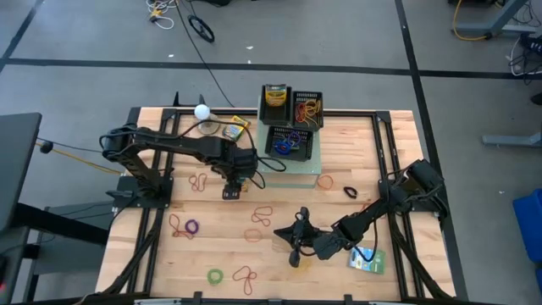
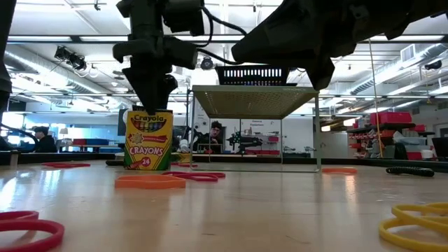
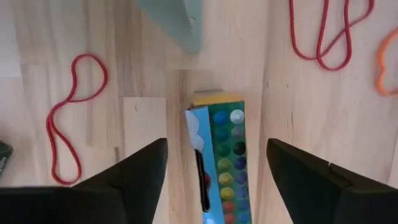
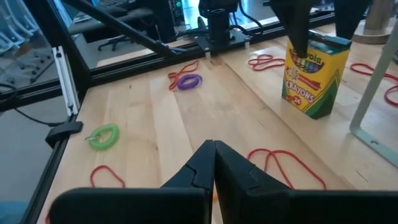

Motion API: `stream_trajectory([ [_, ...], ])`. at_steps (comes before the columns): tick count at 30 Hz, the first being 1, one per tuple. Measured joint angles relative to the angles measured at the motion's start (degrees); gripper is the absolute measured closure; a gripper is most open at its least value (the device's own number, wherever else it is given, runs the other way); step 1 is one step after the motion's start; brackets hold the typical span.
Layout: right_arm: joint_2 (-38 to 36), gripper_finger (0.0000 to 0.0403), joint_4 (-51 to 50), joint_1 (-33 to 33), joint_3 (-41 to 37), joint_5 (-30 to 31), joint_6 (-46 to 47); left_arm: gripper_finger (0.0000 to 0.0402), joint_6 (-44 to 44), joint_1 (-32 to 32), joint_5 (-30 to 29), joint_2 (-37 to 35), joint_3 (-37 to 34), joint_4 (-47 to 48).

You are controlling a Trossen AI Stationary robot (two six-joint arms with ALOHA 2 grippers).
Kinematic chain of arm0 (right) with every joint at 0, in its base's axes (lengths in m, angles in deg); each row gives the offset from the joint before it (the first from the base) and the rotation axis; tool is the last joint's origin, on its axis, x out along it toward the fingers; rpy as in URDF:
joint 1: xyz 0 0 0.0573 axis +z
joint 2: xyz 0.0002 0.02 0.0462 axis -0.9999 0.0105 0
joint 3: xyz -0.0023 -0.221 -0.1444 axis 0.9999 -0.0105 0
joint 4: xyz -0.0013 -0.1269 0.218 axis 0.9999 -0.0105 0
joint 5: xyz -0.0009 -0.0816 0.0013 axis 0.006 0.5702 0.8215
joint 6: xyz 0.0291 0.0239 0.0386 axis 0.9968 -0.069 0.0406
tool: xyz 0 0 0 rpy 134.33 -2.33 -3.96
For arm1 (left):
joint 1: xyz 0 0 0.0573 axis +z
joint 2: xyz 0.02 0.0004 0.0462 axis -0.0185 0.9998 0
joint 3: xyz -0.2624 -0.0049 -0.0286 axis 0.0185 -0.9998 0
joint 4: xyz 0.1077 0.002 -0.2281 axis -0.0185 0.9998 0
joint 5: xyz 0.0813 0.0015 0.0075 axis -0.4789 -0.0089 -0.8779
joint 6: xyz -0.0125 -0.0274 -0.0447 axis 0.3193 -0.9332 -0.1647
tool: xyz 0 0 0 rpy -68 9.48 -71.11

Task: Pick & Place Office Desk Supplies
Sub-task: Put the yellow crayon box into the top left black bin on the shelf

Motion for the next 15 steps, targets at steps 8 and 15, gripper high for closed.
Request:
stream_trajectory([
  [8, -0.01, 0.0389, -0.42, 0.00, 0.00, -1.06, -0.75, 0.0163, -4.66, 0.00, -0.07, 0.00, -3.21, -2.35],
  [15, -0.01, 0.0389, -0.42, 0.00, 0.00, -1.52, -1.13, 0.0274, -4.73, -0.01, -0.02, -0.20, -3.35, -1.11],
])
